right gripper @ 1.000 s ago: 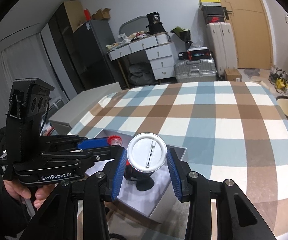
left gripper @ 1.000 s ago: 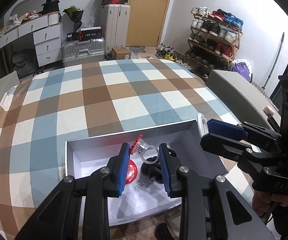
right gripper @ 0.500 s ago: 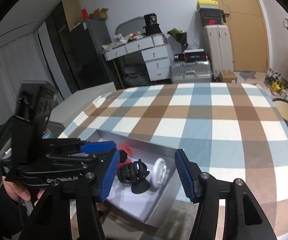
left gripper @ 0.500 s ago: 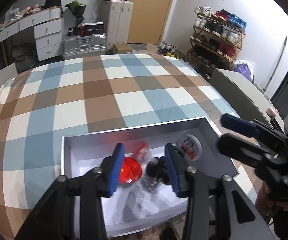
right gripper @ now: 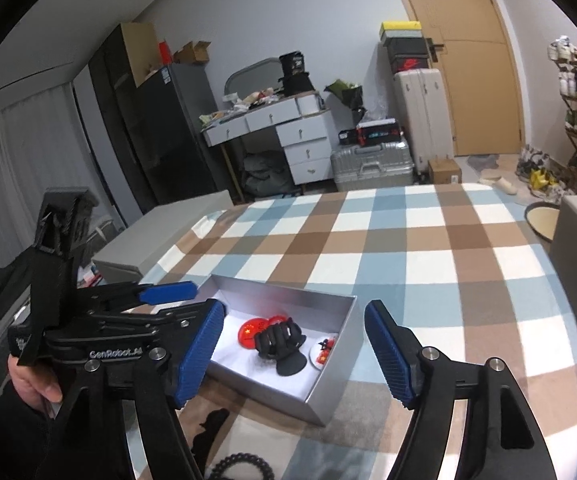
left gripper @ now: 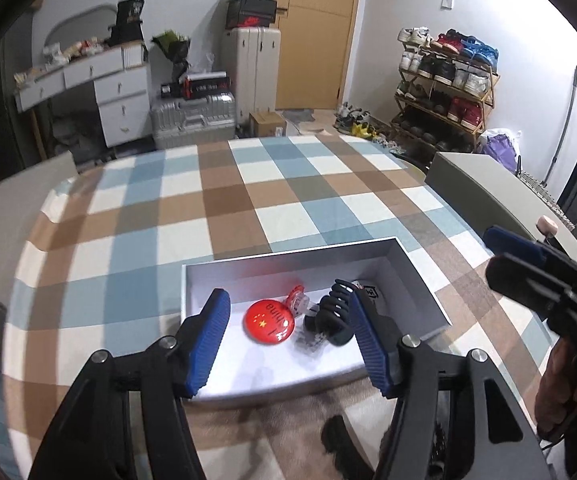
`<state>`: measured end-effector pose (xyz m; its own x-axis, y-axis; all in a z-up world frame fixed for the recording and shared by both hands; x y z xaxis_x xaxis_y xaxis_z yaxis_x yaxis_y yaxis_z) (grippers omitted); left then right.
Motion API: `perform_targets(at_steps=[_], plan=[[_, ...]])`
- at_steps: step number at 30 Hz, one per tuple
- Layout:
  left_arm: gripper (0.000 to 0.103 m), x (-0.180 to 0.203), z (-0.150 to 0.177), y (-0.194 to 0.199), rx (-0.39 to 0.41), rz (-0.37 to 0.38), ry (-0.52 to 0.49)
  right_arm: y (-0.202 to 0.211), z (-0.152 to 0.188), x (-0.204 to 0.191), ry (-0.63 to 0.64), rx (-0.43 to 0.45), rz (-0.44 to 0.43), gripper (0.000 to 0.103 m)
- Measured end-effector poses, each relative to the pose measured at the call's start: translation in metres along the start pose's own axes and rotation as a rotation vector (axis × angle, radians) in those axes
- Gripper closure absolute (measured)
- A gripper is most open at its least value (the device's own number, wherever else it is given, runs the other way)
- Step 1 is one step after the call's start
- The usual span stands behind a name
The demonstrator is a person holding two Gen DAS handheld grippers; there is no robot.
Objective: Organize jewelry
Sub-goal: 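Withdraw both tools and move the right tool toward the black bracelets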
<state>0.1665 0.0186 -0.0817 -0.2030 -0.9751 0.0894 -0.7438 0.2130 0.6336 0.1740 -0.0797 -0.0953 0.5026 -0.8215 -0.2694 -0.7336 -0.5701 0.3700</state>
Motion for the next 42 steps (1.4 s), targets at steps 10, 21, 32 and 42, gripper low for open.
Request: perform_targets(at_steps=[10,21,32,42], plan=[[0.023,0.007,0.012,0.04,0.047,-0.081,0.001,0.044,0.004,-0.022,0.038,0.048,-0.004,0.014],[0.018,0.016,0.051,0.069,0.074,-0.107,0.032,0.085,0.04,-0.039,0.059,0.029,-0.016,0.005],[0.014,0.016,0.116,0.065,-0.034,-0.084,0.116,0.09,0.111,-0.041,0.048,-0.13,-0.038,0.005],[0.014,0.003,0.15,0.068,-0.104,-0.081,0.191,0.067,0.147,-0.049,-0.058,-0.242,-0.154,0.01]])
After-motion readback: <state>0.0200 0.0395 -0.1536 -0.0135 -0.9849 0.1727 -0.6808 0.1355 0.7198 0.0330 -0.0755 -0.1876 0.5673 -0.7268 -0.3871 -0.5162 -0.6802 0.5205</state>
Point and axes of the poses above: each gripper's, at about its wrist camera, not at the fingertips, and y roughly against the way its jaws point, x to its right, z to its underside, the point moved 5 cm from there along -y, roughly the way its jaws point, and after that the axes turned 4 degrees about x, right-handed, at the moved point
